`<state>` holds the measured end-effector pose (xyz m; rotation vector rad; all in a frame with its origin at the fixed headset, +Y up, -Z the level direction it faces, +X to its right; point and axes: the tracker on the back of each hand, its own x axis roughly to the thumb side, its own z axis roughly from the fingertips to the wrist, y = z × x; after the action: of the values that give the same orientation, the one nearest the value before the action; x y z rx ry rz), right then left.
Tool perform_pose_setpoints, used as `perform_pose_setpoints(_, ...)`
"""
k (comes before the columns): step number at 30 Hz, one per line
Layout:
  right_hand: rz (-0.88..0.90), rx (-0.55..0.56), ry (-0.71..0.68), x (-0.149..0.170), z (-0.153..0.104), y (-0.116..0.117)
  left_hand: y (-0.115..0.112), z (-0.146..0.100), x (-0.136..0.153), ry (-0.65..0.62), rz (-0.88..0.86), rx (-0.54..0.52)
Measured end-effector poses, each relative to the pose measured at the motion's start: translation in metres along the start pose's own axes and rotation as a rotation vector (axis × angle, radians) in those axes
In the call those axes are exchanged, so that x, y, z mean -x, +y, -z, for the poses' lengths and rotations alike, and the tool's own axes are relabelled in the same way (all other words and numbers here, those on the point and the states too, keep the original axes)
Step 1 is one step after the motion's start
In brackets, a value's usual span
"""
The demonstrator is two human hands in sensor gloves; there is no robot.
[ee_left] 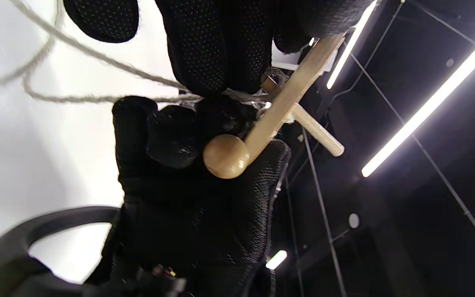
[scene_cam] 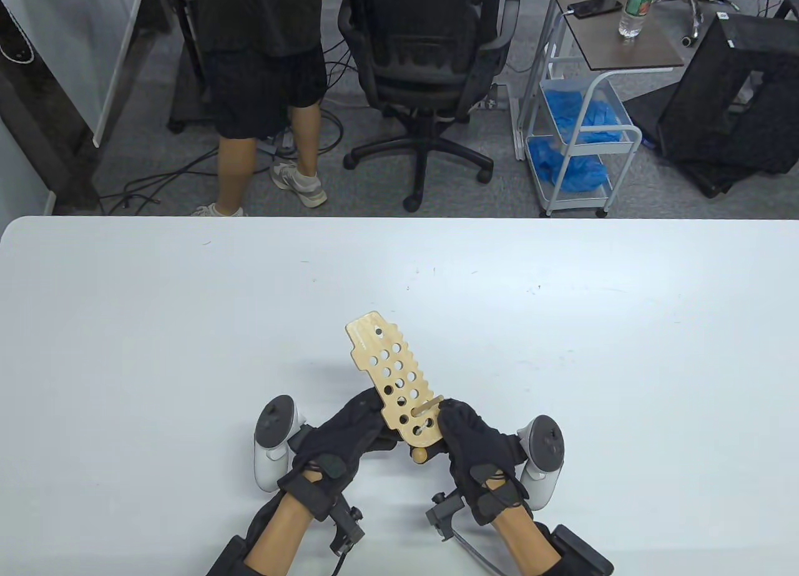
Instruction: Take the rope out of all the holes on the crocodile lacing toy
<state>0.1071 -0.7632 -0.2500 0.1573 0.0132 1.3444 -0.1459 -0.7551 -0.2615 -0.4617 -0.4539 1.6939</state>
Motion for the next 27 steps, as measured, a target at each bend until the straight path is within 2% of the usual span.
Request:
perform_pose_setpoints(3, -0.060, -0.003, -0.019, -0.003, 0.000, 0.000, -0.001, 0.000, 0.001, -0.006, -0.066, 0.044)
perform_pose_setpoints(10, -0.187, -0.011, -0.098, -0.013, -0.001, 0.003, -0.002, 0.000, 0.000, 0.005, -0.042, 0.034)
perform_pose_setpoints(19, -0.444, -0.101, -0.224, -0.027, -0.004, 0.016, 0.004, -0.002, -0.002, 0.011, -0.002, -0.008)
perform_pose_setpoints(22, -0.458, -0.086, -0.220, -0.027, -0.005, 0.016, 0.003, -0.002, -0.003, 0.031, 0.027, -0.023)
perform_pose_setpoints(27, -0.500, 0.002, -0.228, -0.029, -0.006, 0.010, -0.006, -0.002, -0.005, 0.069, 0.162, -0.038)
